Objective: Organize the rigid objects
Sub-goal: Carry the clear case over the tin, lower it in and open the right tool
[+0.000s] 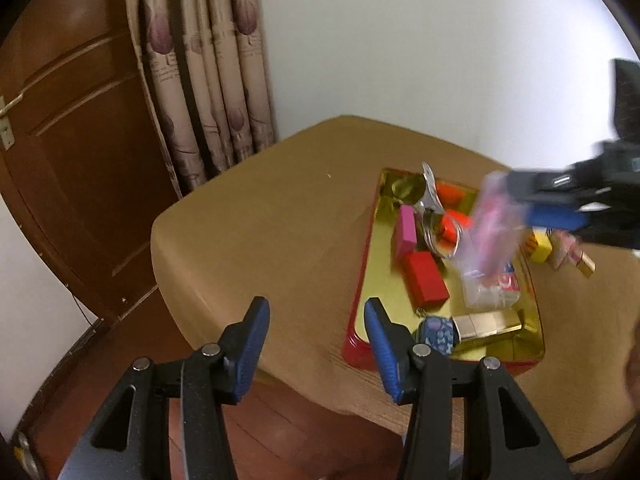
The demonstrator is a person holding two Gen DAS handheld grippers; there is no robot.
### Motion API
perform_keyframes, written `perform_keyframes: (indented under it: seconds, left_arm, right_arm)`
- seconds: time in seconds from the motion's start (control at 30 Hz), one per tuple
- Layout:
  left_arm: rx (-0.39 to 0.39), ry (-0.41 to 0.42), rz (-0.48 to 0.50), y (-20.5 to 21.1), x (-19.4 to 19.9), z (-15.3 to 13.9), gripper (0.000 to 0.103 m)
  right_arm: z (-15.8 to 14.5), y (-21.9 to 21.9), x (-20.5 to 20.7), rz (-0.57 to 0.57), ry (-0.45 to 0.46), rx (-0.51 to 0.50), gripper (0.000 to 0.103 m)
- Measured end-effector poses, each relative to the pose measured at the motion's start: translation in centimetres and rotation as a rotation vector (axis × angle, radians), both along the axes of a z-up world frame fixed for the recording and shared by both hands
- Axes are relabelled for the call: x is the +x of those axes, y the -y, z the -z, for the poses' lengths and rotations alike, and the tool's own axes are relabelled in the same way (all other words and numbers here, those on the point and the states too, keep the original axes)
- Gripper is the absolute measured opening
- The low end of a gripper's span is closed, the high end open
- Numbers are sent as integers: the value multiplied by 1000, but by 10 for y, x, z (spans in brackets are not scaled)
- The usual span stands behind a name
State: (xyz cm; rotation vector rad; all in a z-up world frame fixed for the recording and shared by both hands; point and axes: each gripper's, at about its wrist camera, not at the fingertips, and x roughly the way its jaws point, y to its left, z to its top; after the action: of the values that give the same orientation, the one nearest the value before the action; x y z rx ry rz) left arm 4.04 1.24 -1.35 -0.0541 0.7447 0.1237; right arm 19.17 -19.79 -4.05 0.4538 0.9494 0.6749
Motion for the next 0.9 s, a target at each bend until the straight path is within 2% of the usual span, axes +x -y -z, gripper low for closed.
perform_keyframes:
  seconds: [0.2,0.4,0.53,0.6,0.67,0.77,0.83,0.9]
  left_arm:
    - [-88,-28,23,-13,6,5,51]
    - [-103,-40,28,-14,7,8,51]
    - [-127,-63,28,-17,11,12,51]
    - [-132,-69,25,-19,12,13,51]
    - [-130,-69,18,-20,12,13,51]
    - [-128,-64,13,-21,12,13,51]
    - [-119,-60,13,-20,11,13,51]
    - [-113,-49,20,-16,9,11,51]
  right_arm:
    - [27,-39,27,-21,-81,-37,48]
    - [45,-55,45,-12,-133,-34,49]
    - [45,-55,50,12,-122,-29,52]
    - [38,-48,47,42,-80,-13,52]
    - [26,-32,35,92,5,-3,53]
    - [20,11,5,227,101,-19,66]
    - [24,44,-19,335,146,-91,71]
    - [36,84,-46,451,168,-216,75]
